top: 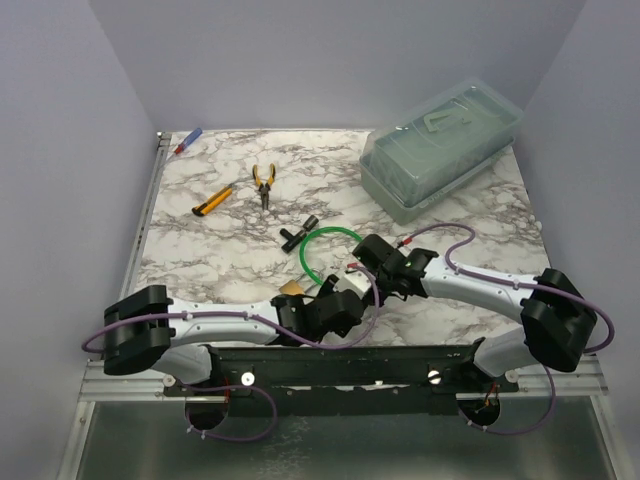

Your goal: Unlock with the key

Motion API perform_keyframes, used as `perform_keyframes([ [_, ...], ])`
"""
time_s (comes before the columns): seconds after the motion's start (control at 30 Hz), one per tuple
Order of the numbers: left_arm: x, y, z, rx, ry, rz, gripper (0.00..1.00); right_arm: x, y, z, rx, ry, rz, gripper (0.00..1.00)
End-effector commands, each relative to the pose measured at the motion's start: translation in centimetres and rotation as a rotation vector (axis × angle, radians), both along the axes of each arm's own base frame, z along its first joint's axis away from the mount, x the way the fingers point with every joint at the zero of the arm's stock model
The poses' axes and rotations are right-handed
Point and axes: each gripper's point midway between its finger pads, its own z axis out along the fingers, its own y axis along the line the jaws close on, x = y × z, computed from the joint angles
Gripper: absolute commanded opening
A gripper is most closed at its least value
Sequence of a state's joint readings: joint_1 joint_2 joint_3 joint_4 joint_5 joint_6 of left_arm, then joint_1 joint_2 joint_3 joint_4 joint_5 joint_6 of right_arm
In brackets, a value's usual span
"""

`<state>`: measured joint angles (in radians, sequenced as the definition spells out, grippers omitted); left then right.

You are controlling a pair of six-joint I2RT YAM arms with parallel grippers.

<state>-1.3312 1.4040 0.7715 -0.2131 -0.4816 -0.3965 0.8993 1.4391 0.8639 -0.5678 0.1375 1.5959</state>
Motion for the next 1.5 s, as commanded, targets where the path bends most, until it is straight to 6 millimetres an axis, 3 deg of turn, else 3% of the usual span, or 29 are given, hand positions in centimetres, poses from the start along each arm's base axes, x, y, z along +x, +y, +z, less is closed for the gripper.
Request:
perform_keyframes([
  [0.0,-0.5,-0.1,3.0,-0.118,-0.007,-0.01,0.64,0.2,0.6,0.8,0.046,-0.046,0.007,0.0],
  [0.17,-1.7,0.3,5.4,-0.251,0.034,-0.018,0.83,0.1,0.2,0.5,0.04,-0.05,0.002,0.0],
  [0.4,-1.2,2.9,9.0,-0.498,0.05,0.16,0.87,0.1,0.3,0.8,0.085,-0.087,0.011,0.0],
  [0.5,-0.8,4.2,9.6,-0.616,0.08,0.284,0.9,0.1,0.0,0.8,0.09,-0.099,0.005,0.0],
  [0.63,-0.1,5.4,8.8,-0.782,0.169,0.46,0.93,0.2,0.0,1.0,0.092,-0.109,0.006,0.0],
  [0.73,0.4,4.9,8.9,-0.9,0.224,0.486,0.93,0.2,-0.2,1.0,0.095,-0.115,0.006,0.0],
  [0.9,2.3,5.1,7.2,-0.952,0.283,0.575,0.94,0.0,-0.5,1.3,0.1,-0.126,0.004,0.0],
  [1.2,3.6,2.9,5.6,-1.011,0.414,0.519,0.93,0.0,-0.9,1.8,0.11,-0.151,0.0,0.0],
  [1.47,4.1,1.3,4.8,-1.011,0.43,0.496,0.77,0.1,-1.0,2.0,0.108,-0.157,0.0,0.0],
])
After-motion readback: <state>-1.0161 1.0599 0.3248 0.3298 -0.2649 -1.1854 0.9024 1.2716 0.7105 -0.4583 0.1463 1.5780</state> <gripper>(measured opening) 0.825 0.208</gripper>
